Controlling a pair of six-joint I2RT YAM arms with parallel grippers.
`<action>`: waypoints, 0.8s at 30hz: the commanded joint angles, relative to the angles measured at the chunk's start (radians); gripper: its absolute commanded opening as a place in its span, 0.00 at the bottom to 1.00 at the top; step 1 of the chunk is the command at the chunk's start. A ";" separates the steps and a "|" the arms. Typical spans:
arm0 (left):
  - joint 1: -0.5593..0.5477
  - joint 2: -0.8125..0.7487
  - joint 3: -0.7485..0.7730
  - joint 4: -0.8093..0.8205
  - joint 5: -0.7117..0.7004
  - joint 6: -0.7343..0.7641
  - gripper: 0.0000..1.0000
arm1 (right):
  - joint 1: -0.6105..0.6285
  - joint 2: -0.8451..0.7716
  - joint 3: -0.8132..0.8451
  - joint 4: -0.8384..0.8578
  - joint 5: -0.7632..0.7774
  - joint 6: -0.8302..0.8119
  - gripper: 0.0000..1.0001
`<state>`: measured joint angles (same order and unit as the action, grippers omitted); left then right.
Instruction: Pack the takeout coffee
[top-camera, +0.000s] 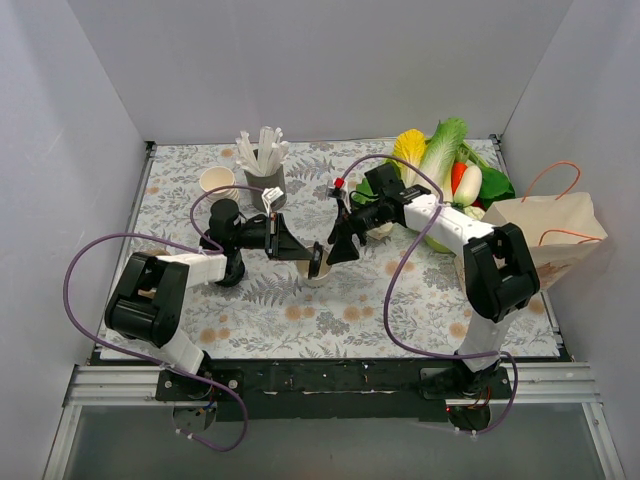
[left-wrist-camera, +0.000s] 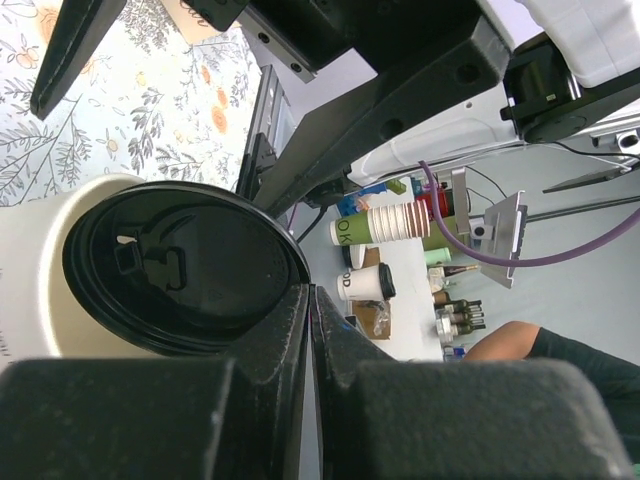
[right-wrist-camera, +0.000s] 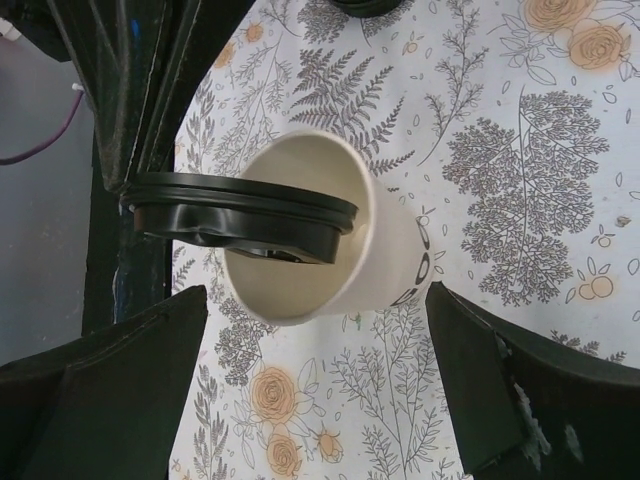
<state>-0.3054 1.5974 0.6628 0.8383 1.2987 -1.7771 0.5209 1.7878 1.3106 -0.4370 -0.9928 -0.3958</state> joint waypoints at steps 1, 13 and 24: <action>0.008 -0.019 0.027 -0.116 0.013 0.090 0.05 | 0.005 0.028 0.045 0.072 0.032 0.067 0.98; 0.026 -0.031 0.044 -0.142 0.005 0.110 0.07 | 0.014 0.053 0.059 0.084 0.065 0.095 0.97; 0.026 -0.030 0.055 -0.149 0.010 0.108 0.06 | 0.016 0.035 0.052 0.087 0.011 0.100 0.97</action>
<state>-0.2832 1.5974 0.6895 0.7017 1.2987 -1.6867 0.5323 1.8408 1.3334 -0.3805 -0.9466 -0.3084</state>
